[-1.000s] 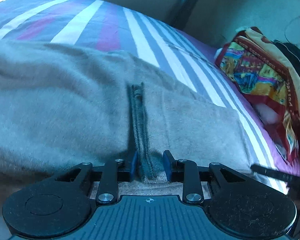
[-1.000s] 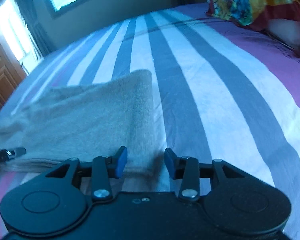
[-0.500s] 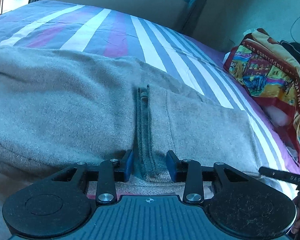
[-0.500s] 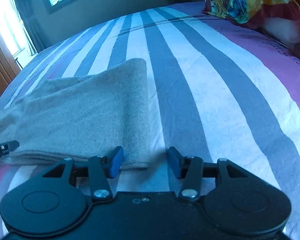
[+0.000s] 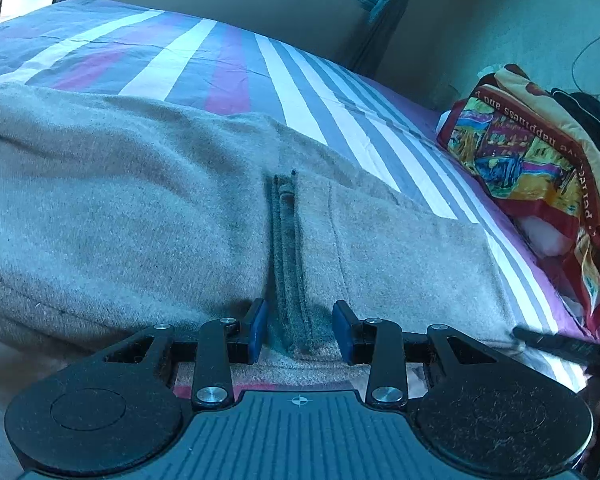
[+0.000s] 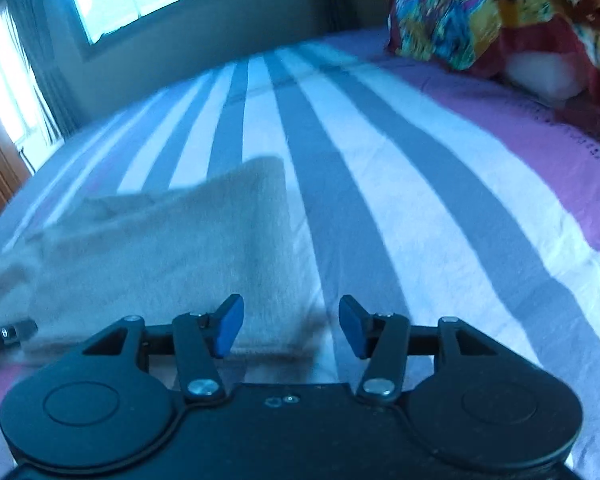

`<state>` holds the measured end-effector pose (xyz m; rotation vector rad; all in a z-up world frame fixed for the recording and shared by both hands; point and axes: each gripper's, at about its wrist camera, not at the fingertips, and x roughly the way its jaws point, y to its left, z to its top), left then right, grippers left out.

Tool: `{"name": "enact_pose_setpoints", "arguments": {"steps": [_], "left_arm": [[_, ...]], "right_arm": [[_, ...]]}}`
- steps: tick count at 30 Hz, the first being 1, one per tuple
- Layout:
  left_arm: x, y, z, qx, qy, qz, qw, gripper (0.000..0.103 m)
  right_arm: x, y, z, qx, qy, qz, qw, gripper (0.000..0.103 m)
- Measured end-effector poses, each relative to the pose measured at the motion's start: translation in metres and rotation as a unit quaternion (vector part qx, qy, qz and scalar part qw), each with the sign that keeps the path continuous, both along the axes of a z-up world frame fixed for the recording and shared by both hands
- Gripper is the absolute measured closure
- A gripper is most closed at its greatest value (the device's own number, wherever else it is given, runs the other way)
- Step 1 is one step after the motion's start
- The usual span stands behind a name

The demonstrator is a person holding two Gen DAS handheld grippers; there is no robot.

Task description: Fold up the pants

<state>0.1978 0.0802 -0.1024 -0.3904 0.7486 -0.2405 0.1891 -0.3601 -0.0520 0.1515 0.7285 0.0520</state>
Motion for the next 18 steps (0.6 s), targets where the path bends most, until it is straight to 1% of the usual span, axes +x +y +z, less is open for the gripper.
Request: {"name": "enact_pose_setpoints", "arguments": {"steps": [2,3,5,7,8,9,10,11,13,14,15,16,17,18], "left_arm": [[0.000,0.000,0.000,0.001,-0.001,-0.002,1.0000,0.066],[-0.002,0.002,0.002,-0.001,-0.002,-0.001,1.0000,0.066],[-0.013,0.014,0.010,-0.010,-0.023,0.020,0.9995,0.066],[-0.031,0.042,0.016,-0.025,-0.048,0.052,0.9971,0.065],[-0.042,0.059,0.016,-0.035,-0.061,0.073,0.9949,0.054],[-0.054,0.078,0.015,-0.043,-0.072,0.099,0.9915,0.036],[-0.069,0.102,0.013,-0.056,-0.088,0.132,0.9857,0.032],[-0.079,0.122,0.010,-0.067,-0.093,0.157,0.9810,0.032],[-0.092,0.164,-0.002,-0.090,-0.073,0.208,0.9712,0.032],[-0.095,0.182,-0.011,-0.111,-0.060,0.228,0.9655,0.032],[-0.096,0.198,-0.020,-0.139,-0.051,0.244,0.9585,0.032],[-0.094,0.216,-0.035,-0.190,-0.040,0.251,0.9484,0.032],[-0.091,0.229,-0.049,-0.237,-0.036,0.253,0.9374,0.032],[-0.087,0.243,-0.063,-0.290,-0.040,0.253,0.9220,0.032]], "right_arm": [[0.010,0.001,-0.011,-0.009,0.038,0.007,0.999,0.050],[0.009,0.000,-0.011,-0.010,0.036,0.009,0.999,0.050],[0.007,-0.002,-0.006,-0.001,0.024,0.000,1.000,0.048],[0.003,-0.006,-0.004,0.006,0.018,-0.007,1.000,0.048],[0.001,-0.008,-0.003,0.006,0.017,-0.006,1.000,0.047],[0.001,-0.010,-0.004,0.004,0.016,-0.005,1.000,0.046],[0.000,-0.013,-0.004,0.004,0.016,-0.004,1.000,0.045],[-0.003,-0.014,-0.004,0.007,0.014,-0.005,1.000,0.045],[-0.011,-0.018,-0.003,0.013,0.007,-0.013,1.000,0.045],[-0.012,-0.020,-0.002,0.014,0.004,-0.018,1.000,0.045],[-0.012,-0.021,-0.002,0.016,0.003,-0.022,1.000,0.045],[-0.012,-0.022,-0.003,0.019,0.003,-0.025,1.000,0.045],[-0.011,-0.022,-0.003,0.021,0.003,-0.028,0.999,0.045],[-0.010,-0.021,-0.004,0.022,0.004,-0.029,0.999,0.045]]}}
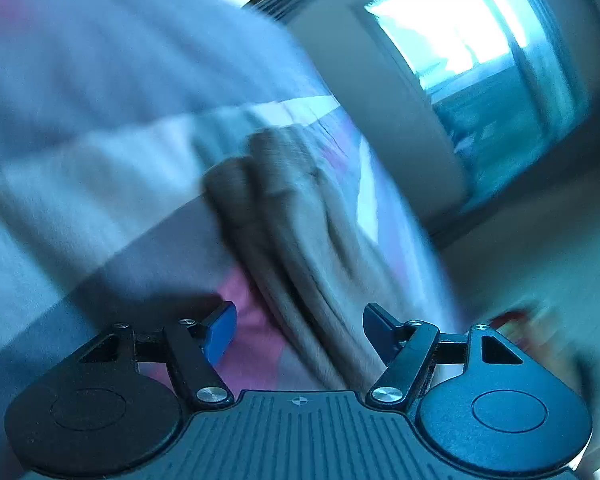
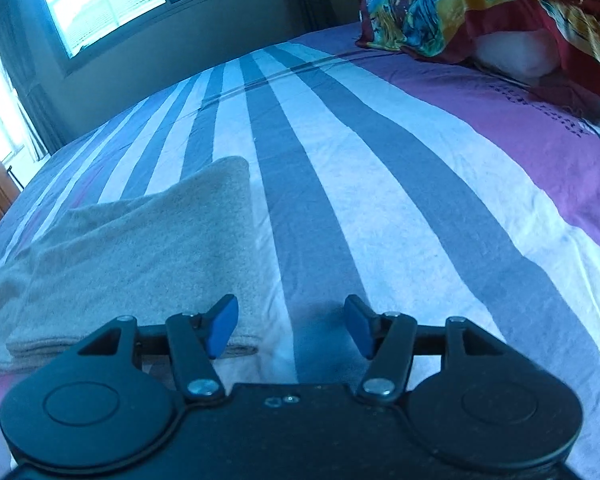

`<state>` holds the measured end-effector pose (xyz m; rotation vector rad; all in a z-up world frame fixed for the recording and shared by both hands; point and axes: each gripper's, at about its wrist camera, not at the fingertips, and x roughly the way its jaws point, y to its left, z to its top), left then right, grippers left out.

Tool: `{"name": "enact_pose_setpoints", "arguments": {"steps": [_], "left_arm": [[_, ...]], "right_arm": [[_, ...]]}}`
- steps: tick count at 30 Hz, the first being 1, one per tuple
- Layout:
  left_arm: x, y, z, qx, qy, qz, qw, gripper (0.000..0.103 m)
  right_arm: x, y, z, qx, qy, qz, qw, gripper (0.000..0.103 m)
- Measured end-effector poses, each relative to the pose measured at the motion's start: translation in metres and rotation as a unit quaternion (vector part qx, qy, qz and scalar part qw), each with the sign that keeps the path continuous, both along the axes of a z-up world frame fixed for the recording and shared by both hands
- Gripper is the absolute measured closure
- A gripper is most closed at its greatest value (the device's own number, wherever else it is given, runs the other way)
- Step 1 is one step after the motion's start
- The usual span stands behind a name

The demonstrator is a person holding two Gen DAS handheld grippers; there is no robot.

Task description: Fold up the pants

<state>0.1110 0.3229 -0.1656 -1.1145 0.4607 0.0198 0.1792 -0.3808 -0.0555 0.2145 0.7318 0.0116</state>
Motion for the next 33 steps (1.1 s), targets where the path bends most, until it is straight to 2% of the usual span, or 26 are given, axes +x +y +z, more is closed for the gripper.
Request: {"name": "enact_pose_setpoints", "arguments": {"steps": [2,4,5,6,7,8,9,11,12,13,15,18,20,24,27,29,33], "left_arm": [[0.010,0.019,-0.019,-0.076,-0.034,0.013,0.9964,0.032],[0.028,0.032,-0.034,-0.142,-0.060,0.026,0.9877,0.033],[0.037,0.034,-0.037,-0.152,-0.059,0.025,0.9863,0.041],[0.048,0.034,-0.038,-0.148,-0.048,0.016,0.9878,0.077],[0.057,0.032,-0.039,-0.133,-0.024,0.014,0.9908,0.084],[0.057,0.030,-0.036,-0.132,-0.038,0.020,0.9903,0.084],[0.051,0.028,-0.030,-0.130,-0.077,0.022,0.9883,0.084],[0.034,0.021,-0.024,-0.104,-0.123,0.035,0.9863,0.084],[0.032,0.021,-0.036,-0.096,-0.100,0.044,0.9894,0.086],[0.035,0.022,-0.049,-0.102,-0.061,0.049,0.9917,0.087],[0.047,0.019,-0.039,-0.071,-0.039,0.047,0.9956,0.086],[0.053,0.015,-0.032,-0.057,-0.024,0.045,0.9971,0.086],[0.058,0.008,-0.015,-0.026,-0.020,0.039,0.9987,0.086],[0.071,-0.006,0.041,0.044,-0.050,0.009,0.9977,0.086],[0.096,-0.036,0.098,0.085,-0.089,-0.038,0.9916,0.086],[0.117,-0.059,0.134,0.128,-0.100,-0.074,0.9839,0.086],[0.158,-0.130,0.193,0.213,-0.129,-0.161,0.9552,0.086]], "right_arm": [[0.002,0.005,0.000,-0.003,0.003,0.004,1.000,0.044],[0.004,0.007,0.000,-0.008,0.005,0.008,1.000,0.044],[0.004,0.009,0.001,-0.011,0.005,0.010,1.000,0.044],[0.003,0.011,0.001,-0.013,0.004,0.010,1.000,0.044],[0.002,0.010,0.002,-0.014,0.003,0.009,1.000,0.044],[0.002,0.011,0.002,-0.014,0.004,0.006,1.000,0.044],[0.002,0.010,0.002,-0.013,0.005,0.003,1.000,0.044],[0.001,0.008,0.005,-0.012,0.007,-0.004,1.000,0.044],[0.000,0.006,0.008,-0.015,0.002,-0.006,1.000,0.044],[-0.001,0.004,0.009,-0.018,-0.003,-0.007,1.000,0.043],[0.001,-0.002,0.009,-0.021,0.002,-0.016,1.000,0.043],[0.002,-0.012,0.008,-0.008,0.005,-0.030,0.999,0.043],[-0.001,-0.017,0.009,-0.005,-0.003,-0.034,0.999,0.043],[-0.006,-0.039,0.010,-0.003,-0.017,-0.047,0.999,0.043],[-0.009,-0.066,0.008,0.009,-0.025,-0.075,0.997,0.043],[-0.014,-0.084,0.009,0.016,-0.038,-0.092,0.995,0.043],[-0.026,-0.115,0.009,0.034,-0.054,-0.113,0.992,0.043]]}}
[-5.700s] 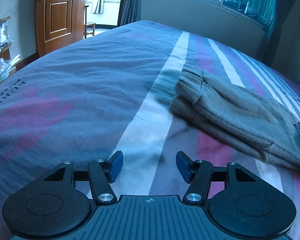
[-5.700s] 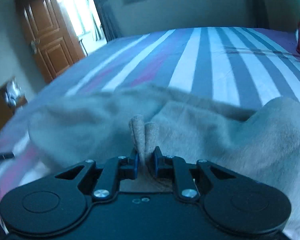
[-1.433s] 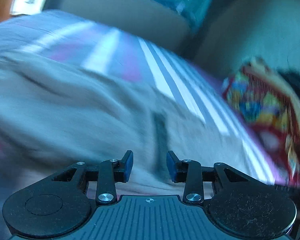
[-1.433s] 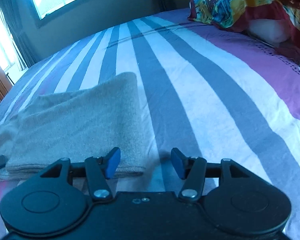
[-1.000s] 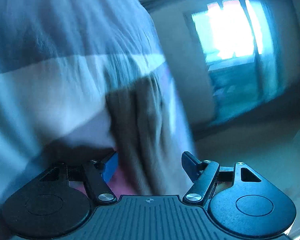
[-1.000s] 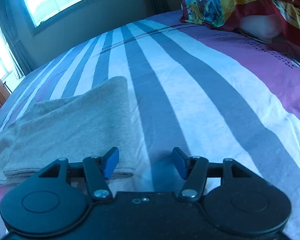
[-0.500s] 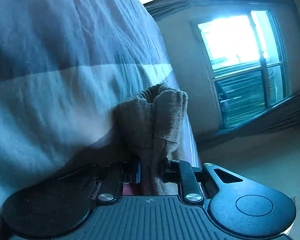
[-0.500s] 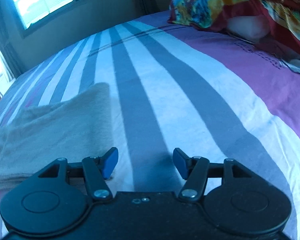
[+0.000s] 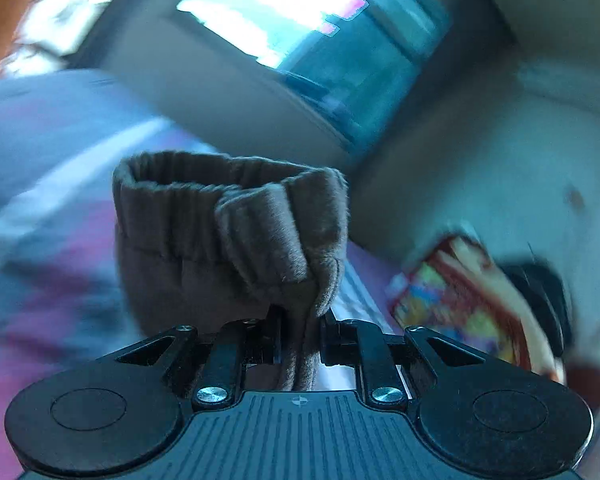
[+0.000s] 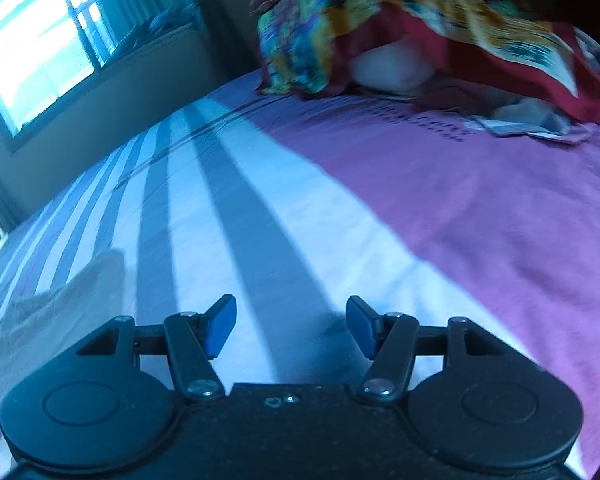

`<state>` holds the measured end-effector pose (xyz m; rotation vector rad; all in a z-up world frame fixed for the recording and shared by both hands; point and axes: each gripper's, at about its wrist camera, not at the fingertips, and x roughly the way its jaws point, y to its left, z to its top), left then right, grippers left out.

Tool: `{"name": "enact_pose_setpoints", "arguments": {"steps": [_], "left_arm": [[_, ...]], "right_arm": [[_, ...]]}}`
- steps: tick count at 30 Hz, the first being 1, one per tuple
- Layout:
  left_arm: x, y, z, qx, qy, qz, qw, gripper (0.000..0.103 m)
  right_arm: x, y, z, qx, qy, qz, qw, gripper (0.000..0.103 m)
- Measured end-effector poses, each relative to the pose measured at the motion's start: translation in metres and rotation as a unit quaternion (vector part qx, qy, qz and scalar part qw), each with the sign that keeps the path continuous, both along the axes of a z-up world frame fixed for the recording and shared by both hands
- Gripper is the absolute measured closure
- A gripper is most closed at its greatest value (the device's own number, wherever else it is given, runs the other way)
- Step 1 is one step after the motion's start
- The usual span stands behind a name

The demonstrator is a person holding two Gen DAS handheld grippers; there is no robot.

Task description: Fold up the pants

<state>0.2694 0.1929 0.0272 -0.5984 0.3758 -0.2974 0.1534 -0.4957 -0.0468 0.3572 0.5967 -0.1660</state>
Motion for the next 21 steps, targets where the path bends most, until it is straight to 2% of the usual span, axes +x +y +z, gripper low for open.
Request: {"name": "enact_pose_setpoints", "arguments": {"steps": [2,5,8,10,13,14,15,16,17,18,21], "left_arm": [[0.021,-0.050,0.015,0.040,-0.005,-0.051,0.9979,0.086],[0.040,-0.119,0.020,0.072,0.001,-0.120,0.9901,0.086],[0.037,-0.182,0.003,0.093,0.023,-0.177,0.9795,0.087],[0.029,-0.216,-0.020,0.113,0.042,-0.212,0.9698,0.087],[0.009,-0.255,-0.054,0.166,0.060,-0.248,0.9524,0.087],[0.008,-0.270,-0.061,0.170,0.079,-0.253,0.9491,0.087],[0.008,-0.277,-0.071,0.174,0.091,-0.256,0.9464,0.083],[0.003,-0.287,-0.077,0.198,0.091,-0.267,0.9387,0.077],[-0.003,-0.293,-0.086,0.212,0.086,-0.282,0.9318,0.057],[-0.008,-0.293,-0.087,0.205,0.083,-0.292,0.9303,0.041],[-0.022,-0.279,-0.074,0.187,0.065,-0.264,0.9438,0.040]], "right_arm": [[-0.007,-0.011,-0.003,0.008,-0.005,-0.004,1.000,0.043],[-0.018,-0.021,-0.008,0.013,-0.013,-0.006,1.000,0.043],[-0.031,-0.028,-0.012,0.015,-0.029,-0.001,0.999,0.043],[-0.040,-0.033,-0.014,0.022,-0.039,0.003,0.999,0.043],[-0.048,-0.047,-0.015,0.062,-0.057,-0.002,0.996,0.043],[-0.047,-0.051,-0.016,0.073,-0.060,-0.004,0.995,0.043],[-0.047,-0.055,-0.018,0.085,-0.064,-0.009,0.994,0.043],[-0.047,-0.058,-0.020,0.097,-0.066,-0.010,0.993,0.043],[-0.046,-0.060,-0.022,0.103,-0.066,-0.010,0.992,0.043],[-0.046,-0.060,-0.023,0.106,-0.066,-0.010,0.992,0.043],[-0.044,-0.060,-0.024,0.100,-0.068,-0.006,0.993,0.042]]}}
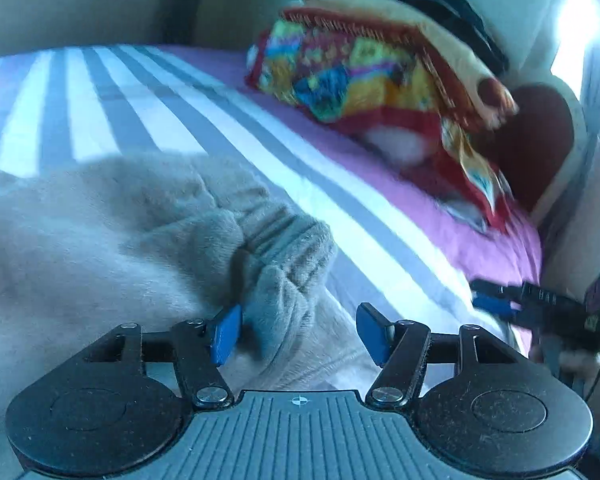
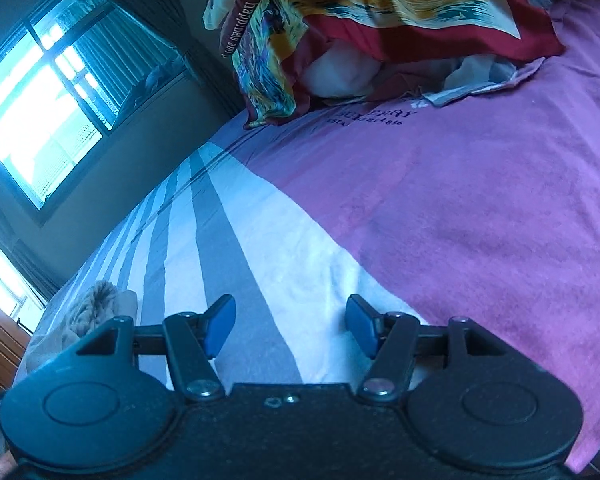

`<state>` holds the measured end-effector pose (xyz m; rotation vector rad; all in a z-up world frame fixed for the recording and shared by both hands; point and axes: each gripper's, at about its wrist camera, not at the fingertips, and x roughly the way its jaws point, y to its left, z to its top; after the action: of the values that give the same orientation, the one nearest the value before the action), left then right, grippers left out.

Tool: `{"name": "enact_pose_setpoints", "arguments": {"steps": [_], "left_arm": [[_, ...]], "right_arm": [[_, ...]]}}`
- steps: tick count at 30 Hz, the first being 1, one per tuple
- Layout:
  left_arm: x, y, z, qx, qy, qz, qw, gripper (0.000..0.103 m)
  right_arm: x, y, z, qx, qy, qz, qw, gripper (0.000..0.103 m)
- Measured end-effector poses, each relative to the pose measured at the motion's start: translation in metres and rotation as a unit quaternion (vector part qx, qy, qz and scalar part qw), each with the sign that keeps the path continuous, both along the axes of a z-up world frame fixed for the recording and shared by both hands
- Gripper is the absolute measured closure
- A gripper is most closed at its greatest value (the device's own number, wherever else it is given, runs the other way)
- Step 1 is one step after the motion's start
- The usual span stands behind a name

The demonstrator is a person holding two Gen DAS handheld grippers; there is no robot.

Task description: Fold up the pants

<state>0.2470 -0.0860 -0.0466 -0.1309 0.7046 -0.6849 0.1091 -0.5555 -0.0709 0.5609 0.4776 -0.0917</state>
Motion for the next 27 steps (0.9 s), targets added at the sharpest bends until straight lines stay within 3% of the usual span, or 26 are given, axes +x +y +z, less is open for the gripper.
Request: {"name": "enact_pose_setpoints", "arguments": {"steps": [3,5,10,11,13,18,22,24,27], "left_arm": [[-0.027,0.051,0.012,-0.031,-0.029,0.062,0.9972,0.040],[-0.045,0.088,0.013,-0.048,-0.041,0.121,0.9907,0.040],[-0.115,0.200,-0.011,-0.030,-0.041,0.295,0.9541,0.040],[-0.125,0.213,-0.018,-0.025,-0.031,0.307,0.9509,0.040],[-0.142,0.225,-0.034,-0.023,-0.014,0.310,0.9504,0.040],[-0.143,0.201,-0.054,0.017,-0.018,0.256,0.9663,0.040],[-0.111,0.161,-0.052,0.094,-0.048,0.241,0.9649,0.040],[-0.109,0.164,-0.049,0.107,-0.060,0.232,0.9649,0.038],[-0.105,0.176,-0.059,0.060,-0.042,0.241,0.9678,0.034]], "right_arm": [[-0.002,0.002,0.001,-0.003,-0.005,-0.001,1.000,0.042],[-0.004,0.003,0.002,-0.003,-0.007,-0.001,1.000,0.042],[-0.009,0.016,0.008,-0.022,-0.008,0.015,1.000,0.041],[-0.009,0.020,0.009,-0.023,-0.006,0.021,1.000,0.041],[-0.008,0.033,0.012,-0.012,-0.005,0.041,0.999,0.041],[0.004,0.085,0.026,-0.013,-0.014,0.098,0.995,0.041],[0.016,0.127,0.040,-0.019,-0.017,0.143,0.989,0.041],[0.025,0.149,0.046,-0.026,-0.021,0.162,0.986,0.041],[0.041,0.177,0.052,-0.045,-0.026,0.186,0.981,0.041]]}}
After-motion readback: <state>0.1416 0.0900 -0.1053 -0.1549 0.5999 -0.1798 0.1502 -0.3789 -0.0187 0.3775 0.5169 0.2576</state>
